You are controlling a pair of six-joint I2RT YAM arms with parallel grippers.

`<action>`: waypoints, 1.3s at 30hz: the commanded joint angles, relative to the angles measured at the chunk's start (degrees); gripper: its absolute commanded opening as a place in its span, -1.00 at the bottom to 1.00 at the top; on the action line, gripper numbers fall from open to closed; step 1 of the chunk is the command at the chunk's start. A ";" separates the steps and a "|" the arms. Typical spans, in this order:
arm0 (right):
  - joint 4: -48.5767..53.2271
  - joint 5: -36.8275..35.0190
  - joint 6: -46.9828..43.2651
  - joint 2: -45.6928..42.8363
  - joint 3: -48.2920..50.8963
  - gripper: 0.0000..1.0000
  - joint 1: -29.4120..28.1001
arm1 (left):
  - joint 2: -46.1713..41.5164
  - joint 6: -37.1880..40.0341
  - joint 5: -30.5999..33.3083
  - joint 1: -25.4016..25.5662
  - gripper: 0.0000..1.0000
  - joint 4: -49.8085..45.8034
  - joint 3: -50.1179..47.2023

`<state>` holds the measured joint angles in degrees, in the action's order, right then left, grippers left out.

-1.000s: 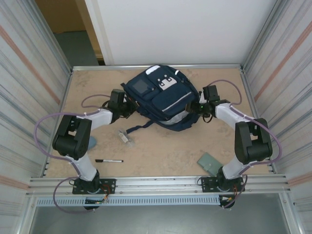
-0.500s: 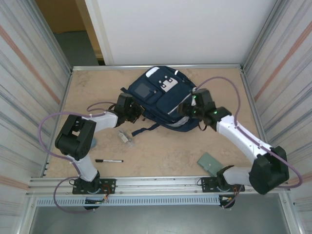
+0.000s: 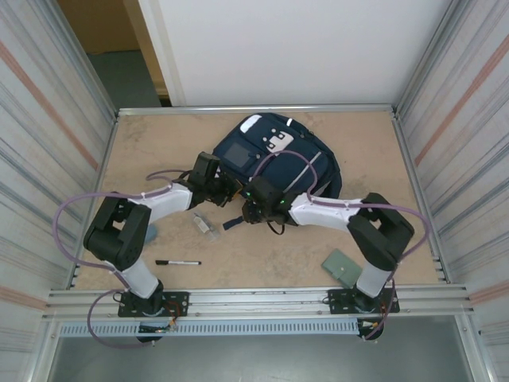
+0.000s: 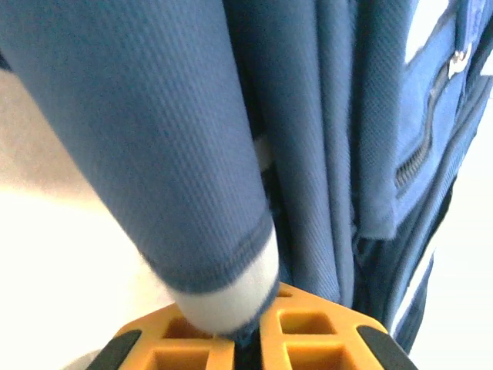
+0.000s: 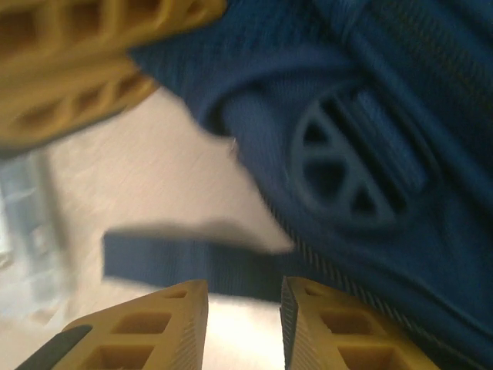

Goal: Pack the student bag

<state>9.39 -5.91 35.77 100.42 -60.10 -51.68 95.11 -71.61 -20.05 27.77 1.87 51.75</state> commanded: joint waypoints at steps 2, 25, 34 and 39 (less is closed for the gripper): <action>0.13 -8.65 -0.80 3.16 -4.84 -0.41 1.84 | -2.72 2.85 -3.36 0.52 -0.73 -4.21 1.93; -0.16 -0.09 -5.10 3.07 -4.77 -0.36 6.75 | 7.46 16.66 -2.48 -5.45 -0.13 -6.24 9.84; 0.55 0.17 -5.27 3.47 -5.19 -0.35 6.61 | 10.92 17.68 3.32 -5.28 -0.54 -10.27 12.72; 1.60 0.34 -7.01 2.39 -4.97 -0.35 8.57 | 10.81 22.70 3.39 -4.93 -1.00 -14.33 15.18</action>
<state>9.45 -5.56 30.79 103.33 -63.99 -44.60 105.65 -52.82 -18.79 22.63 -8.84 64.79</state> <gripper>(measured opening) 0.323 0.045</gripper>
